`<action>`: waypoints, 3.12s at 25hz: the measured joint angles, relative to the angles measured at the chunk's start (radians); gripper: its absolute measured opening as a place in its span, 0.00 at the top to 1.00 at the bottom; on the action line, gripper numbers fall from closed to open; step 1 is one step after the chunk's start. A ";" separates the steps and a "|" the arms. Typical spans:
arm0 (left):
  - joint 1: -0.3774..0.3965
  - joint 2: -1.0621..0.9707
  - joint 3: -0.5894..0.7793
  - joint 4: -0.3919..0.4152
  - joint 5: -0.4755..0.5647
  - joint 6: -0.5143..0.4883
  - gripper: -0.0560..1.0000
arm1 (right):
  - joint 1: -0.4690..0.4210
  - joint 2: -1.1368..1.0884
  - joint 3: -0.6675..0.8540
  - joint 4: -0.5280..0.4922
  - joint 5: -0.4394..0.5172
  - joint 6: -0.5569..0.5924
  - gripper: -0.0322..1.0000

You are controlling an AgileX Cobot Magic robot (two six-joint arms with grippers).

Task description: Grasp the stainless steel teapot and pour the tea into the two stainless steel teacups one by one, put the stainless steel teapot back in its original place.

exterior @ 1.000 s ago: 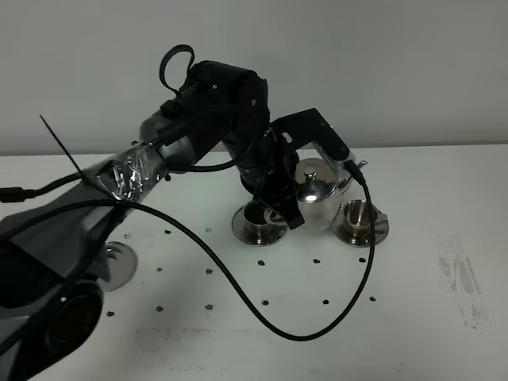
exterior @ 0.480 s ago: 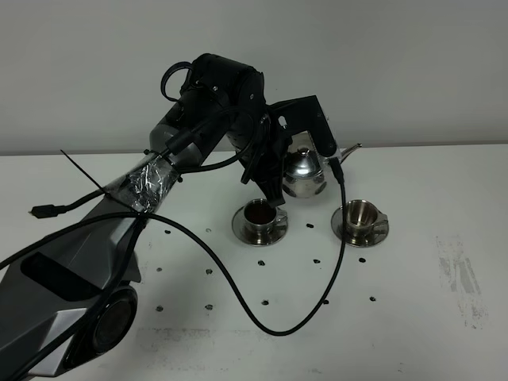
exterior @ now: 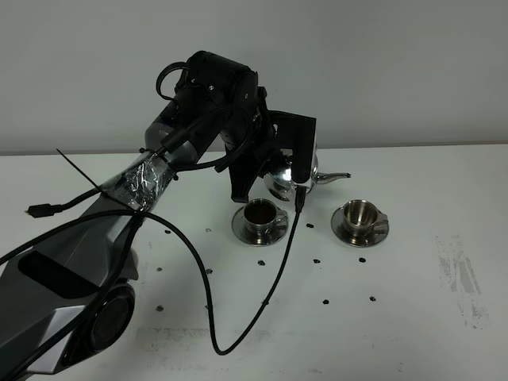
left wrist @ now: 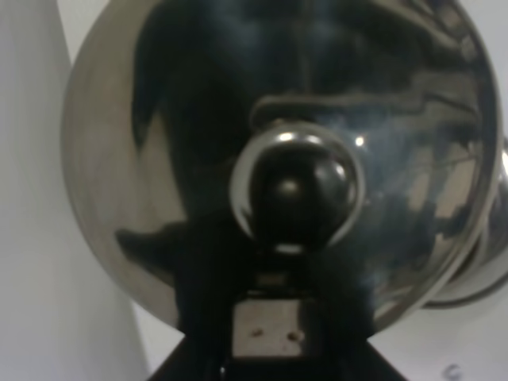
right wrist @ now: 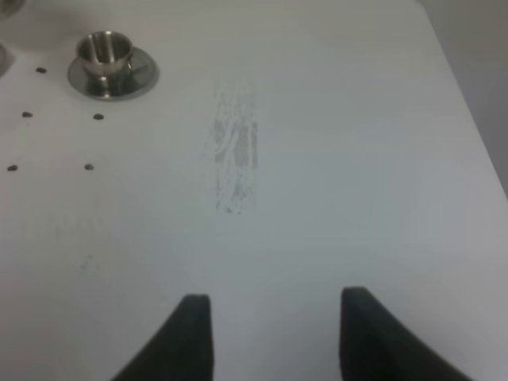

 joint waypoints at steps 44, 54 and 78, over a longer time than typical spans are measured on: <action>-0.063 0.070 0.000 0.193 -0.273 0.346 0.71 | 0.000 0.000 0.000 0.000 0.000 0.000 0.59; -0.084 0.070 0.000 0.239 -0.307 0.346 0.71 | 0.000 0.000 0.000 0.000 0.000 0.000 0.59; -0.105 0.097 0.000 0.326 -0.367 0.322 0.71 | 0.000 0.000 0.000 0.000 0.000 0.001 0.59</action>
